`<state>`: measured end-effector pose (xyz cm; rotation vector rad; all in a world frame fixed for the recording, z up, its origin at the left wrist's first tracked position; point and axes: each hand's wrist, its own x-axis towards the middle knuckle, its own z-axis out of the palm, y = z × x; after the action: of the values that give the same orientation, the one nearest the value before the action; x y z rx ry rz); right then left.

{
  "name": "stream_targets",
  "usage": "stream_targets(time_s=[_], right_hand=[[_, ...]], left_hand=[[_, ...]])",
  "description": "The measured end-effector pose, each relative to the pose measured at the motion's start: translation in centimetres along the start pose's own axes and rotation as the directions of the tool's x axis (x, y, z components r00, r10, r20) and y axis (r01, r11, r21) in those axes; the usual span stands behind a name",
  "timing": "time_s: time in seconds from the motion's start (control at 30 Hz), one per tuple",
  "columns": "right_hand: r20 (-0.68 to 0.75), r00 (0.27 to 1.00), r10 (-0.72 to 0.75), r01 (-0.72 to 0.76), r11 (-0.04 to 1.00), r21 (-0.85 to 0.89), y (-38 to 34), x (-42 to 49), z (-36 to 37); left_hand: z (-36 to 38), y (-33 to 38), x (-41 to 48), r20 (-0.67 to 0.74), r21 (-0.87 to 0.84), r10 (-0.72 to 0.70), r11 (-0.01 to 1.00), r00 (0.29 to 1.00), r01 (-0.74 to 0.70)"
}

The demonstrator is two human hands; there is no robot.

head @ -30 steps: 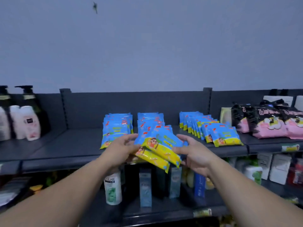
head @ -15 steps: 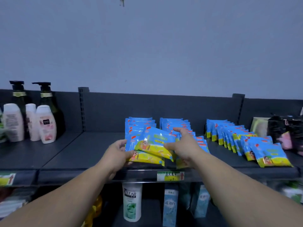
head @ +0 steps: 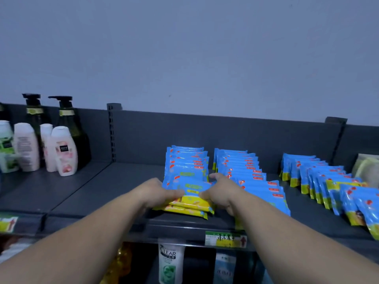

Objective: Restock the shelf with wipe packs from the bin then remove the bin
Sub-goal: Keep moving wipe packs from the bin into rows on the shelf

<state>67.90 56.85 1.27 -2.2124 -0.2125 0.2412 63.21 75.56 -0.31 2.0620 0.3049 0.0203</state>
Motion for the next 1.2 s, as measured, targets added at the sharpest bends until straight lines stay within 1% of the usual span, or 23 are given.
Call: stream_targets(time_s=[0.1, 0.13, 0.2, 0.27, 0.37, 0.47, 0.53, 0.6, 0.73, 0.9, 1.0, 1.1, 1.2], right_hand=[[0.052, 0.999, 0.002, -0.011, 0.987, 0.162, 0.5, 0.2, 0.0], [0.052, 0.999, -0.009, -0.002, 0.979, 0.203, 0.8, 0.3, 0.2], [-0.007, 0.998, -0.055, 0.055, 0.971, 0.231, 1.4, 0.5, 0.7], [-0.09, 0.988, -0.128, 0.144, 0.967, 0.208, 1.6, 0.7, 1.1], [-0.179, 0.961, -0.211, 0.238, 0.961, 0.144, 1.4, 1.2, 1.4], [-0.225, 0.945, -0.238, 0.259, 0.963, 0.07, 1.2, 2.1, 1.6], [-0.231, 0.941, -0.249, 0.253, 0.967, -0.012, 1.2, 2.4, 1.8], [-0.232, 0.939, -0.255, 0.242, 0.967, -0.085, 1.3, 2.5, 2.0], [-0.176, 0.959, -0.222, 0.189, 0.964, -0.188, 1.6, 2.5, 2.1], [-0.16, 0.969, -0.189, 0.156, 0.968, -0.197, 1.2, 2.3, 1.8], [-0.16, 0.966, -0.202, 0.171, 0.967, -0.19, 1.2, 1.9, 1.6], [-0.16, 0.964, -0.211, 0.174, 0.961, -0.215, 1.3, 1.3, 1.6], [-0.135, 0.973, -0.186, 0.151, 0.96, -0.238, 1.1, 0.9, 1.4]], left_hand=[[0.6, 0.0, 0.1, 0.012, -0.091, 0.02, 0.996, 1.0, -0.019], [0.7, -0.1, 0.0, 0.0, -0.096, 0.033, 0.995, 0.999, -0.033], [0.7, -0.4, 0.0, -0.074, -0.034, 0.069, 0.997, 0.995, -0.072], [0.6, -0.7, 0.1, -0.157, 0.029, 0.109, 0.994, 0.982, -0.106], [1.0, -0.7, 0.9, -0.224, 0.076, 0.15, 0.988, 0.963, -0.136], [2.2, -0.4, 1.7, -0.278, 0.08, 0.196, 0.98, 0.94, -0.181], [2.8, -0.3, 2.2, -0.306, 0.069, 0.198, 0.98, 0.931, -0.186], [3.0, -0.5, 2.6, -0.31, 0.065, 0.195, 0.981, 0.931, -0.184], [2.4, -1.0, 2.5, -0.257, 0.102, 0.21, 0.976, 0.943, -0.19], [2.3, -0.5, 1.8, -0.268, 0.159, 0.22, 0.97, 0.938, -0.182], [2.5, -0.2, 1.3, -0.263, 0.216, 0.27, 0.952, 0.926, -0.217], [2.6, -0.4, 1.1, -0.196, 0.34, 0.306, 0.913, 0.932, -0.228], [2.7, -0.5, 1.0, -0.146, 0.386, 0.321, 0.889, 0.936, -0.245]])
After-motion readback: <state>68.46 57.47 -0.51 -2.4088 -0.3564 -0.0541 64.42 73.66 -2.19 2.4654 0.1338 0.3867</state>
